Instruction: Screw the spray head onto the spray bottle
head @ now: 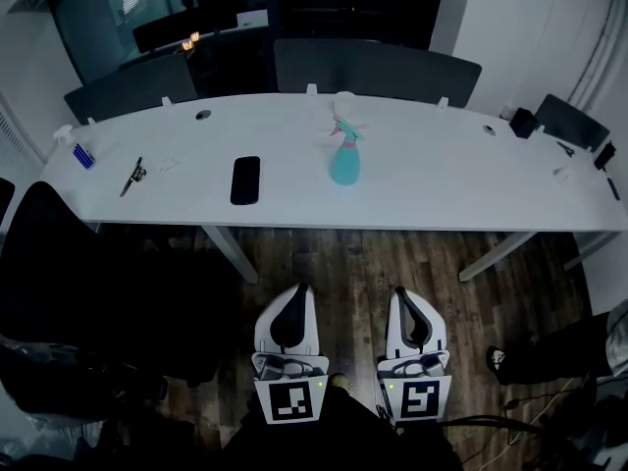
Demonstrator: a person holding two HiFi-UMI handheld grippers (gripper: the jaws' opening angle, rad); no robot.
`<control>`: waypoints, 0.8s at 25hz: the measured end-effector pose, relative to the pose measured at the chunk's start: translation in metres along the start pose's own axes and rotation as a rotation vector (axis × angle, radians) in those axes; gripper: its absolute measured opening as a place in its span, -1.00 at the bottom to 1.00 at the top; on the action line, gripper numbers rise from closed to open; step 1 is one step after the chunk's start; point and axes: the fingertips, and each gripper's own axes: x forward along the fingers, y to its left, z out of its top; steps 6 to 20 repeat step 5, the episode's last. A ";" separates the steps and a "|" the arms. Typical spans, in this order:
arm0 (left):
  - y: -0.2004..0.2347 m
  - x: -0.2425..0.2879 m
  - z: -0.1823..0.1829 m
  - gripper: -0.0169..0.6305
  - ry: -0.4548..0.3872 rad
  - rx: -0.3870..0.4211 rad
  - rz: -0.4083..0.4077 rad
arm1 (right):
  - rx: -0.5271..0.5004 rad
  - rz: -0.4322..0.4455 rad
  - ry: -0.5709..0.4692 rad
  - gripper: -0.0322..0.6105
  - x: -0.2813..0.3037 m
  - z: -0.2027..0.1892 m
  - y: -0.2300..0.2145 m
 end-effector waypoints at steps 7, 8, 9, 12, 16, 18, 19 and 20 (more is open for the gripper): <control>-0.003 0.000 0.005 -0.94 0.002 0.021 0.003 | -0.003 0.005 0.006 -0.89 -0.002 0.001 -0.005; -0.003 0.000 0.005 -0.94 0.002 0.021 0.003 | -0.003 0.005 0.006 -0.89 -0.002 0.001 -0.005; -0.003 0.000 0.005 -0.94 0.002 0.021 0.003 | -0.003 0.005 0.006 -0.89 -0.002 0.001 -0.005; -0.003 0.000 0.005 -0.94 0.002 0.021 0.003 | -0.003 0.005 0.006 -0.89 -0.002 0.001 -0.005; -0.003 0.000 0.005 -0.94 0.002 0.021 0.003 | -0.003 0.005 0.006 -0.89 -0.002 0.001 -0.005; -0.003 0.000 0.005 -0.94 0.002 0.021 0.003 | -0.003 0.005 0.006 -0.89 -0.002 0.001 -0.005; -0.003 0.000 0.005 -0.94 0.002 0.021 0.003 | -0.003 0.005 0.006 -0.89 -0.002 0.001 -0.005; -0.003 0.000 0.005 -0.94 0.002 0.021 0.003 | -0.003 0.005 0.006 -0.89 -0.002 0.001 -0.005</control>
